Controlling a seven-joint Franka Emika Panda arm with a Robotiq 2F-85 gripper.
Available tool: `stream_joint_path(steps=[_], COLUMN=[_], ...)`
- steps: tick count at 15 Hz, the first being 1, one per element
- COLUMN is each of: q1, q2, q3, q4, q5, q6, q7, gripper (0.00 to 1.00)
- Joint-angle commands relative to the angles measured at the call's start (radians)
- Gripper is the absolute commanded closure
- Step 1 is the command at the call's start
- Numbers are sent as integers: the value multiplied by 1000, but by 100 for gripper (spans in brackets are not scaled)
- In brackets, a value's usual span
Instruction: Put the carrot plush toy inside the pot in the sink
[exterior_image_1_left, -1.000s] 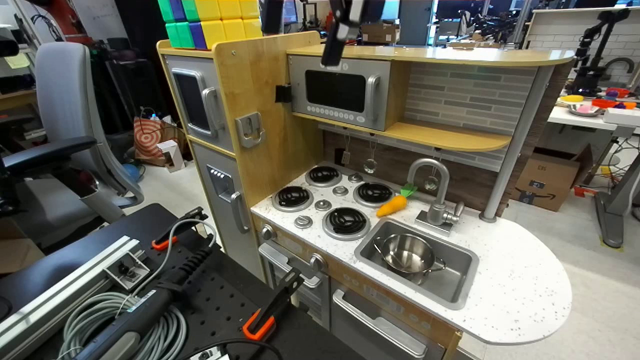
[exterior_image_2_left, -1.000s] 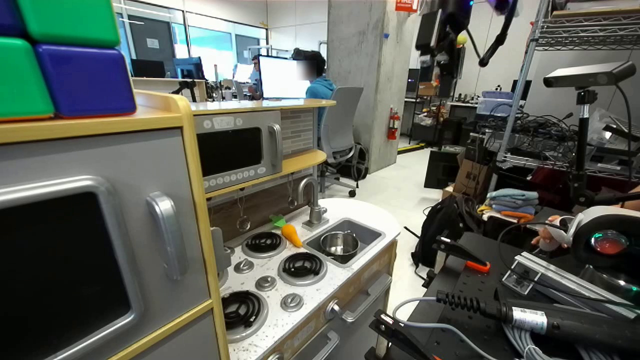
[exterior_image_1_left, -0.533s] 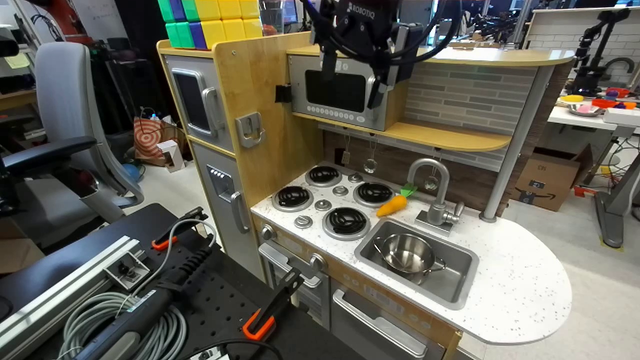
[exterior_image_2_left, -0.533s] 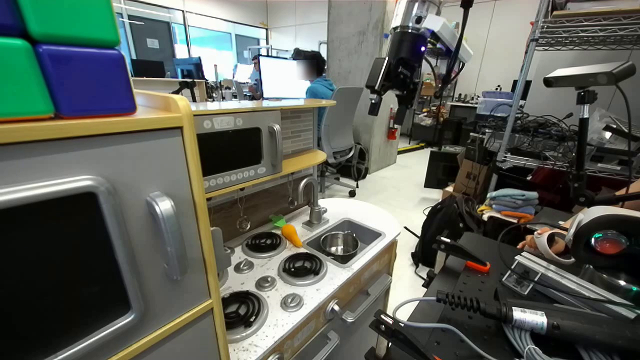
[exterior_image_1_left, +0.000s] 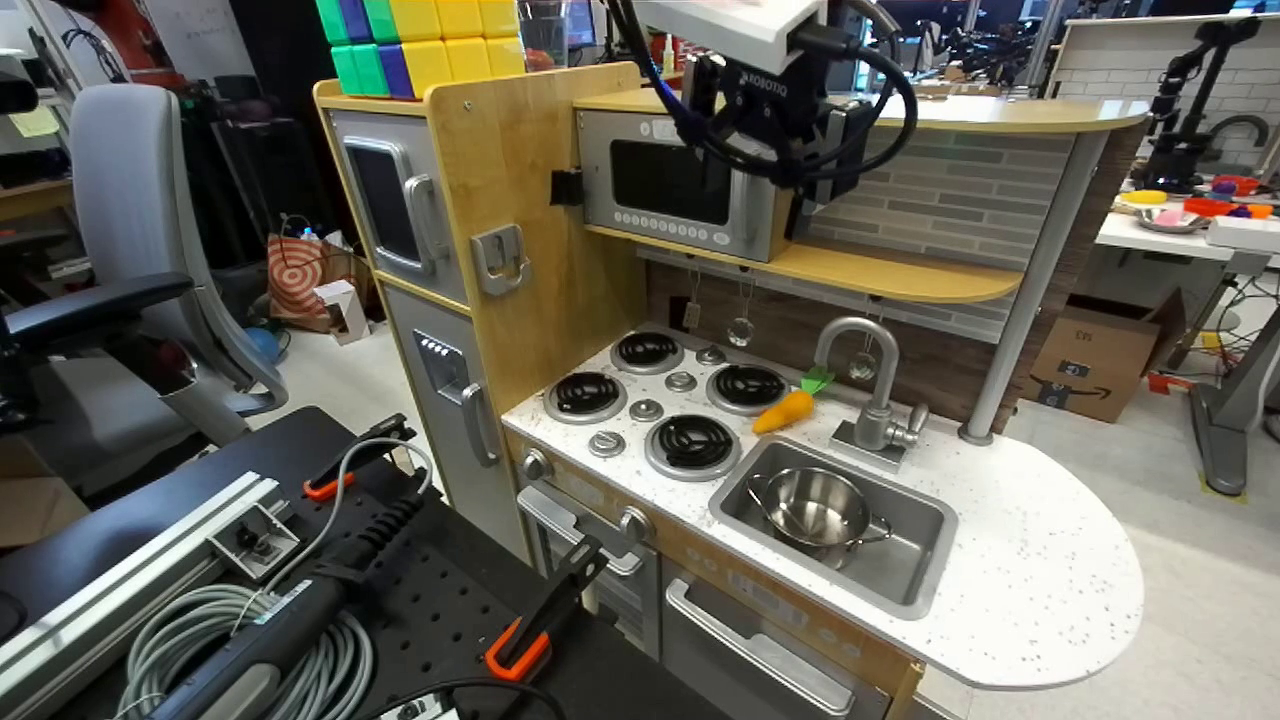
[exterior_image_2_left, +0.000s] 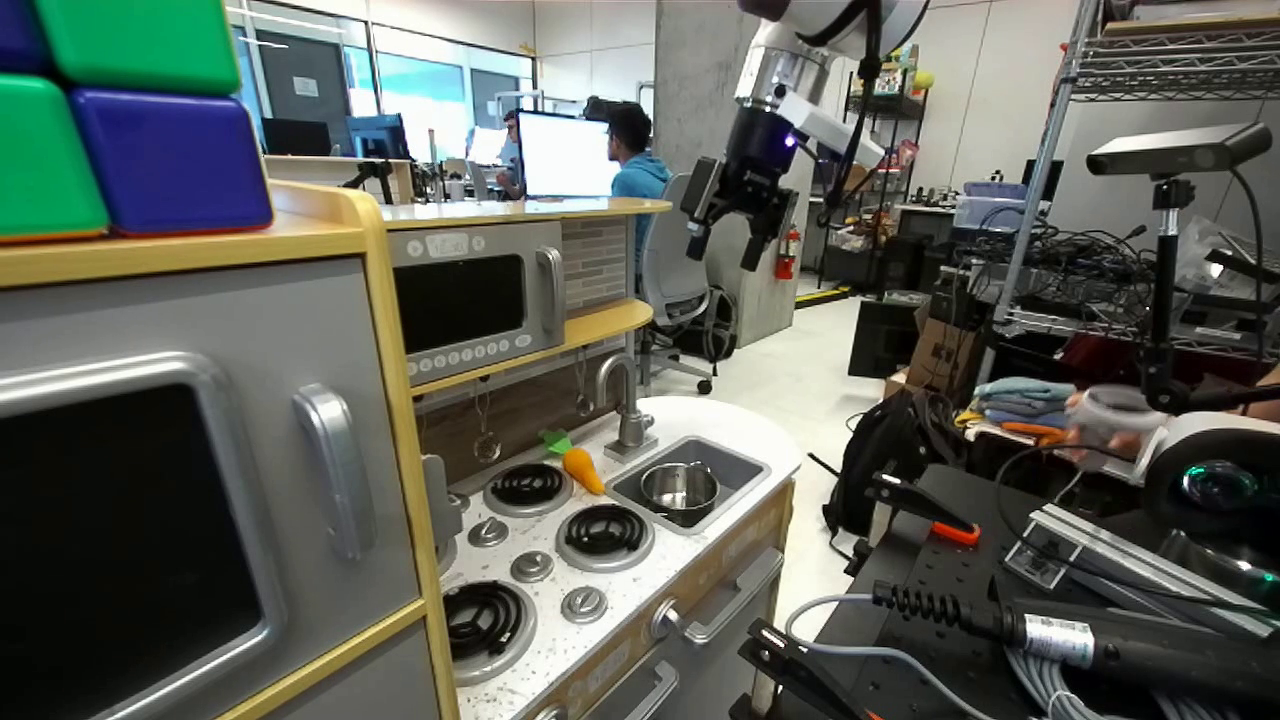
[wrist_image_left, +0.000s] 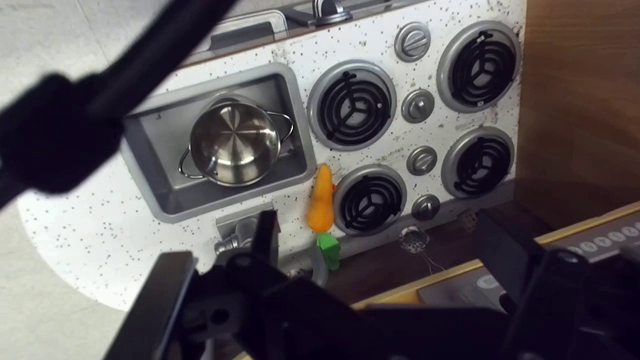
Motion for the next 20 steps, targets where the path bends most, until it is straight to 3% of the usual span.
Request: stream_joint_path(steps=[1, 6, 10, 15, 20], q1=[-33, -28, -15, 26, 97], q2=[10, 42, 218, 498, 705], q3=[36, 35, 62, 71, 11], q4=[12, 47, 188, 373, 496], q5=[-21, -46, -18, -99, -242], q6=[-20, -34, -28, 235, 424], q7=[31, 89, 258, 422, 503], gripper=[0, 0, 0, 0, 0])
